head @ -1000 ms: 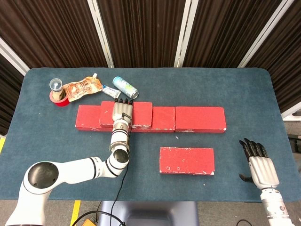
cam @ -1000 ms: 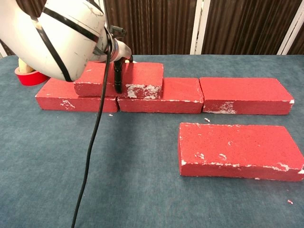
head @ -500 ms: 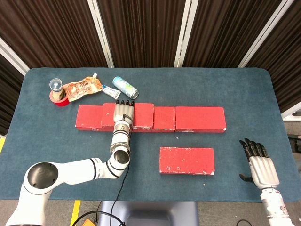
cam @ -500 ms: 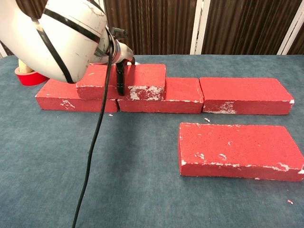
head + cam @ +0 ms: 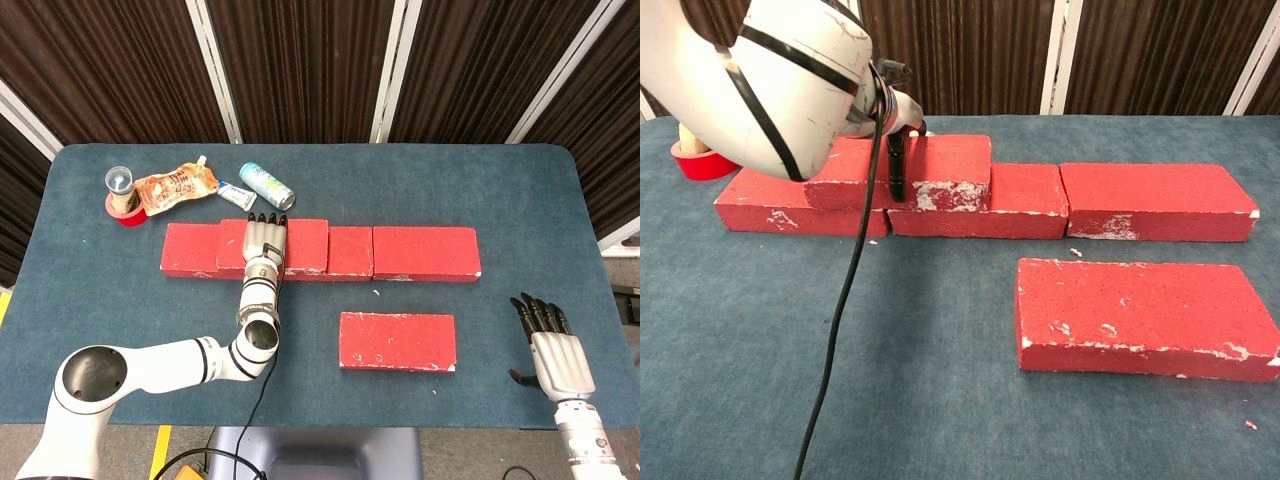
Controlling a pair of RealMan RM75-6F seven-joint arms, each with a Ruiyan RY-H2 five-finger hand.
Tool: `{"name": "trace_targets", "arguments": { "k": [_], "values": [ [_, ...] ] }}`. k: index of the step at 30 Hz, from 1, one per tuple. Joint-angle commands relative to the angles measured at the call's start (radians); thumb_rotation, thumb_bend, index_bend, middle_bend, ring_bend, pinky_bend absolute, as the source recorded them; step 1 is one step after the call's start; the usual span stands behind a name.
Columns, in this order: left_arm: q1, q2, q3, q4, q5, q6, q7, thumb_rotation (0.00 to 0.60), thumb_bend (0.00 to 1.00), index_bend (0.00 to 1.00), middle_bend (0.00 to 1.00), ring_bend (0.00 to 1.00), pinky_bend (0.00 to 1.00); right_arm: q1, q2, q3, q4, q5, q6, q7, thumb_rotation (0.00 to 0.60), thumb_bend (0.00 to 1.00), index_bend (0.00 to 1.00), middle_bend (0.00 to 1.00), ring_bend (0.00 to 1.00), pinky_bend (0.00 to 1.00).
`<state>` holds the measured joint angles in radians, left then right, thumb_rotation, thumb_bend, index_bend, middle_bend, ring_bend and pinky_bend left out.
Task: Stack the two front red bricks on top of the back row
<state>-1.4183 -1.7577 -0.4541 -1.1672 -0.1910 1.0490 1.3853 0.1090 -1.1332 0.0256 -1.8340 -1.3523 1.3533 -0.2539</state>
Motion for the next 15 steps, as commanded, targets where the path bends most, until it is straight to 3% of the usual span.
{"name": "trace_targets", "arguments": {
  "k": [1,15],
  "values": [
    [0.001,-0.002,-0.004,0.0,0.002,0.0,-0.001,0.6,0.23,0.0,0.0,0.0,0.04,0.0,0.0,0.0,0.0,0.0,0.0,-0.001,0.6,0.0,0.15,0.12,0.04,0.0],
    [0.002,-0.019,-0.016,0.022,0.017,-0.006,-0.003,0.6,0.2,0.0,0.0,0.0,0.04,0.001,0.001,0.001,-0.001,0.006,-0.003,-0.003,0.6,0.0,0.15,0.12,0.04,0.0]
  ]
}}
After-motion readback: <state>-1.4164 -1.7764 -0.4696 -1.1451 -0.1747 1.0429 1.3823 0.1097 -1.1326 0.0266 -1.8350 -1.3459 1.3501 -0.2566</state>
